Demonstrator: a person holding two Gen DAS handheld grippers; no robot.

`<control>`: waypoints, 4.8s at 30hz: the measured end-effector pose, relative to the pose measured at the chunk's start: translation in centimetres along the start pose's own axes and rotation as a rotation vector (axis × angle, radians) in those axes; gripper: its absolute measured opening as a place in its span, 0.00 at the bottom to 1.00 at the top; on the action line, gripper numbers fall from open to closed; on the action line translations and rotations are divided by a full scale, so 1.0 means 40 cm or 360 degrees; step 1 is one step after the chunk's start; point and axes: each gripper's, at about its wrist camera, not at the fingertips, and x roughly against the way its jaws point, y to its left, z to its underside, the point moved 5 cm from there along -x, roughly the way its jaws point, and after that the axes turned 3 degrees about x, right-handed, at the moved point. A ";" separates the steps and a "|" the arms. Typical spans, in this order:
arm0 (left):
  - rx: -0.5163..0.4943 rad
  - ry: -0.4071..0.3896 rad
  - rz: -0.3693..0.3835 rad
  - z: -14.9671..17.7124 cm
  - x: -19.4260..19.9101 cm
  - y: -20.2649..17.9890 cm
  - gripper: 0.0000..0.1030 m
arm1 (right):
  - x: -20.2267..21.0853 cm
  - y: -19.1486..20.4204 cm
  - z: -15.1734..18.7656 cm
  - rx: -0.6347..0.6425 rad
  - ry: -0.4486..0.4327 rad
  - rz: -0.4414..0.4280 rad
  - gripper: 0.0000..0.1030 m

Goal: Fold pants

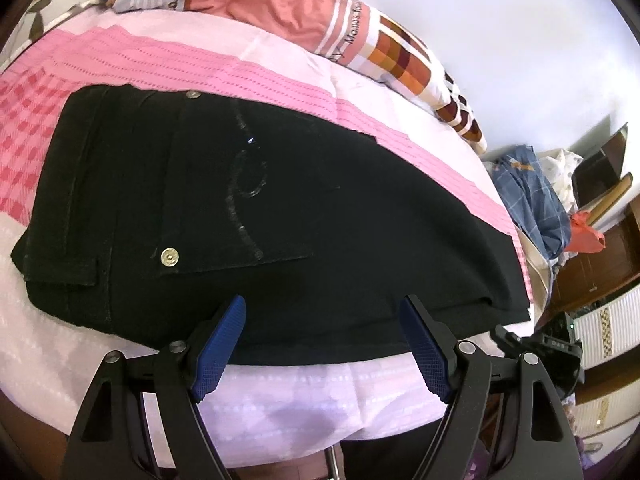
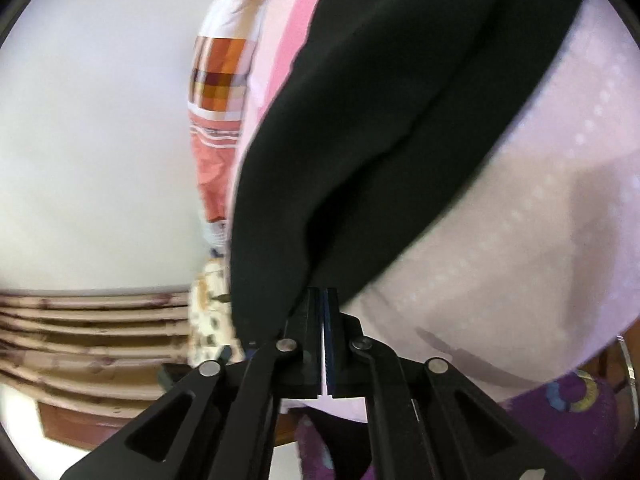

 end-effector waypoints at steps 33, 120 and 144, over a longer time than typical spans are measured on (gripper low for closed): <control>0.0154 0.0005 0.0166 0.049 0.009 0.014 0.77 | -0.129 0.057 -0.038 0.0007 0.0187 0.0048 0.08; 0.0130 0.0016 -0.0197 -0.240 0.112 0.297 0.19 | -0.160 0.128 0.028 0.0091 0.0418 -0.0059 0.81; -0.0164 -0.0282 -0.0467 -0.282 0.095 0.361 0.35 | -0.180 0.198 0.058 0.0409 0.0471 -0.0075 0.84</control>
